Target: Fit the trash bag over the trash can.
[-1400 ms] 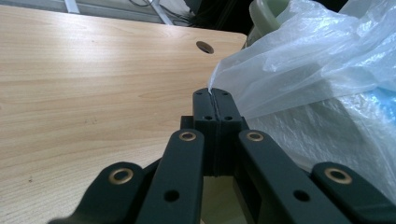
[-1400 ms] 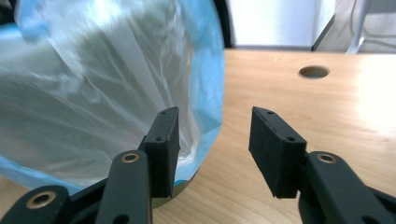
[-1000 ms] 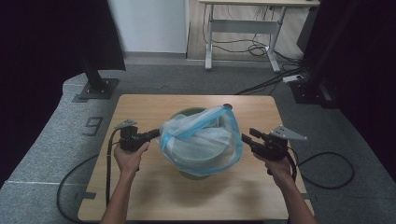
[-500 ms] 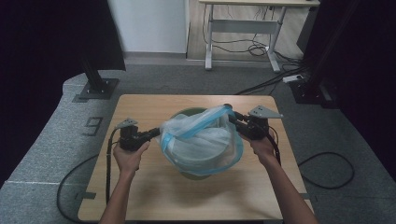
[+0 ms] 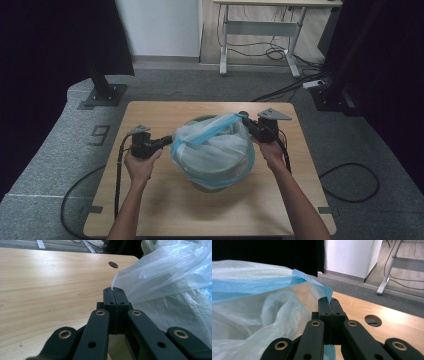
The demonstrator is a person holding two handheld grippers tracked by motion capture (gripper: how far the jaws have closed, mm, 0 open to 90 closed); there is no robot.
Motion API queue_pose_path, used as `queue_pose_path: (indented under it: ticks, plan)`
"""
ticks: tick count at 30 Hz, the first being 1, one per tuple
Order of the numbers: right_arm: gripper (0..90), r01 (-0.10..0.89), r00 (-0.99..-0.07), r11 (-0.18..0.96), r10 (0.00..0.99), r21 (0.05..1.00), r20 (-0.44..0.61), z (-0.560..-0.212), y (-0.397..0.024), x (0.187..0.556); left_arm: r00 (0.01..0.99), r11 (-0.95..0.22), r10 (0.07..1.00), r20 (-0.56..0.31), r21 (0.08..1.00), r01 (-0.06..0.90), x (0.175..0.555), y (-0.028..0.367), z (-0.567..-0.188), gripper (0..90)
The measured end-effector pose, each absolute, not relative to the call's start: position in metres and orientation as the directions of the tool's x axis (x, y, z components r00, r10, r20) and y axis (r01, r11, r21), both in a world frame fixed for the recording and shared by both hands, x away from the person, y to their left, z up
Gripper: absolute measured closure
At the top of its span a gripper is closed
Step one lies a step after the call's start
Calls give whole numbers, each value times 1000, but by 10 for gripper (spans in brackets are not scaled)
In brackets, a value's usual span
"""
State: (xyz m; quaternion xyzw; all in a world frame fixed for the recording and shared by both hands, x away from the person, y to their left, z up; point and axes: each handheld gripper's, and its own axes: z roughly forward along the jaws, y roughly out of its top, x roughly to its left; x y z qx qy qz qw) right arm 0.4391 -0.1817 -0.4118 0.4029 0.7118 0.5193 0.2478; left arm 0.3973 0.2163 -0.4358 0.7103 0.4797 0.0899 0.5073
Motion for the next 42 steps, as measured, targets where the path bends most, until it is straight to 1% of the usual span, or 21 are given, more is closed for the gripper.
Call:
queue_pose_path:
  ticks: [4, 9, 19, 24, 31, 33, 36, 38, 40, 41, 42]
  plan:
    - [889, 332, -550, 138, 832, 933, 73, -419, -181, 446, 511, -16, 777, -366, 801, 598, 404, 216, -441, 900]
    - [890, 359, -554, 112, 824, 927, 115, -431, -179, 454, 501, -18, 779, -378, 785, 619, 411, 211, -449, 900]
    - [890, 432, -570, 177, 813, 884, 115, -451, -167, 459, 495, -51, 783, -376, 755, 654, 418, 203, -462, 900]
    - [890, 489, -567, 178, 809, 854, 156, -462, -166, 460, 493, -80, 792, -360, 739, 669, 420, 198, -470, 900]
    - [890, 512, -568, 211, 810, 833, 144, -468, -165, 458, 494, -96, 790, -364, 722, 686, 420, 197, -479, 900]
    - [890, 524, -562, 227, 816, 821, 133, -473, -165, 458, 492, -101, 789, -367, 713, 694, 420, 197, -482, 900]
    - [889, 567, -536, 223, 831, 793, 150, -482, -169, 458, 490, -119, 798, -351, 705, 699, 418, 196, -486, 900]
    - [889, 582, -523, 195, 833, 789, 180, -487, -174, 458, 489, -116, 797, -355, 704, 701, 417, 196, -488, 900]
    - [887, 581, -513, 179, 838, 794, 187, -488, -179, 456, 488, -113, 796, -358, 704, 701, 416, 196, -489, 900]
    - [872, 573, -502, 163, 845, 803, 187, -486, -183, 454, 489, -113, 795, -358, 706, 700, 416, 196, -489, 900]
    - [802, 568, -488, 136, 850, 812, 199, -483, -187, 452, 491, -112, 794, -360, 707, 699, 415, 196, -489, 900]
